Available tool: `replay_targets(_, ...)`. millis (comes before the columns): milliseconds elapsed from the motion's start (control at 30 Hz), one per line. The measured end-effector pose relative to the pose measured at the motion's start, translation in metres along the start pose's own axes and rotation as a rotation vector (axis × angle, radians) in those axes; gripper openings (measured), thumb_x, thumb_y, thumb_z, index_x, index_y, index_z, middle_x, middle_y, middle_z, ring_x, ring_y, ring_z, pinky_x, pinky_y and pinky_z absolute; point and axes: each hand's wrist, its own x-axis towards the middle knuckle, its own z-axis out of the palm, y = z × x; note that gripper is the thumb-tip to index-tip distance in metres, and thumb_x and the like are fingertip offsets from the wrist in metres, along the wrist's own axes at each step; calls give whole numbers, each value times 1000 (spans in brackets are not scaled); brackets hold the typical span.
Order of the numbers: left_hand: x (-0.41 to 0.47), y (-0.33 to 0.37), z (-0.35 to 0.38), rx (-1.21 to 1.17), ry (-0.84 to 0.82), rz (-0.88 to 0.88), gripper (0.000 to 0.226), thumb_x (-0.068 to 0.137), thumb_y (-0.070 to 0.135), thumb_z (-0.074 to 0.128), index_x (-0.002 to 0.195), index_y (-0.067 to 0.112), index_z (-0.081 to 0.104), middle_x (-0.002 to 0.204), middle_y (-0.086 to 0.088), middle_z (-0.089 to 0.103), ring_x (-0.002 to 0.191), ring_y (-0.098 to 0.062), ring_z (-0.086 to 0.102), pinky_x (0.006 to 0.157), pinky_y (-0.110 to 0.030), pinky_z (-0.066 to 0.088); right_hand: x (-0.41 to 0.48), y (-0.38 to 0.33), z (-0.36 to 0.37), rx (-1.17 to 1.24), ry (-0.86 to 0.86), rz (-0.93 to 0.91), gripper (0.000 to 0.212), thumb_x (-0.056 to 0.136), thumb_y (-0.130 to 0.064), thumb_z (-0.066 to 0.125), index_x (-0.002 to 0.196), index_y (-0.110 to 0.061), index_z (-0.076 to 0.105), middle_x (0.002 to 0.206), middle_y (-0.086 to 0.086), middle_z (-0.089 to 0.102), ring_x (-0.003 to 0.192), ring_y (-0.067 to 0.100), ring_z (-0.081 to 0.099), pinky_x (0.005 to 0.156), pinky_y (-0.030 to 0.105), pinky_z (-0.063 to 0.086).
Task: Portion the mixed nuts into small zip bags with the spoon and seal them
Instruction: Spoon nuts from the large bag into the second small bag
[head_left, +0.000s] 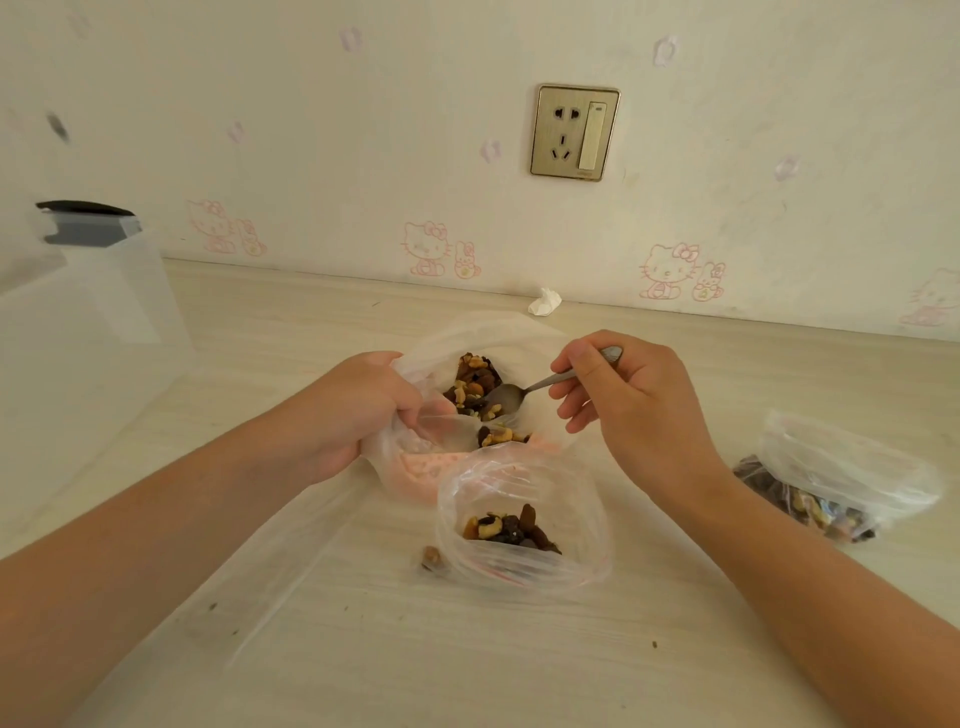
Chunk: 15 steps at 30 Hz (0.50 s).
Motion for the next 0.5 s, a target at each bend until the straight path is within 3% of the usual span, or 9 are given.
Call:
replay_targets(100,3,-3,3,-97,-23,11,48,78,-24,44,113,-1,66,102,-23,77,91,-36,79,78,-45,65,0,2,3,-9,-11,22,31,105,-15,51,85,-15,75,74,5,75,65,26,71,59,37,62)
replay_targets(167,2,-4,6,-118,-28,21,48,76,-24,41,108,1,67,102,-24,73,84,-33,78,61,-34,61,-2,4,5,21,-26,57,31,105,-13,51,86,-12,75,74,7,75,63,26,71,57,34,61)
replay_targets(200,2,-4,7,-121,-38,29,52,75,-24,40,110,2,68,107,-27,70,90,-37,76,64,-35,59,-2,5,7,53,-31,83,30,105,-12,51,86,-10,75,73,9,75,63,26,72,56,32,61)
replay_targets(267,0,-4,11,-120,-63,37,60,74,-25,38,116,3,69,123,-30,67,113,-46,69,86,-45,59,-2,5,8,141,-21,161,28,105,-10,53,88,-5,74,74,14,75,61,25,72,55,30,61)
replay_targets(333,-1,-4,10,-124,-76,30,63,75,-26,37,117,5,71,128,-27,68,116,-43,69,104,-55,54,1,4,7,240,20,277,24,103,-9,55,90,0,73,75,19,76,59,24,71,53,29,60)
replay_targets(400,-3,-3,10,-121,-78,16,63,76,-27,37,117,6,72,126,-25,71,109,-37,74,103,-55,54,3,5,6,317,58,382,22,102,-8,56,92,4,73,77,21,76,58,23,72,52,27,60)
replay_targets(500,-5,0,8,-63,-76,14,63,76,-25,38,118,7,72,128,-25,69,114,-42,70,109,-60,48,4,7,6,392,79,471,22,103,-10,56,96,5,71,81,23,77,60,21,72,52,26,58)
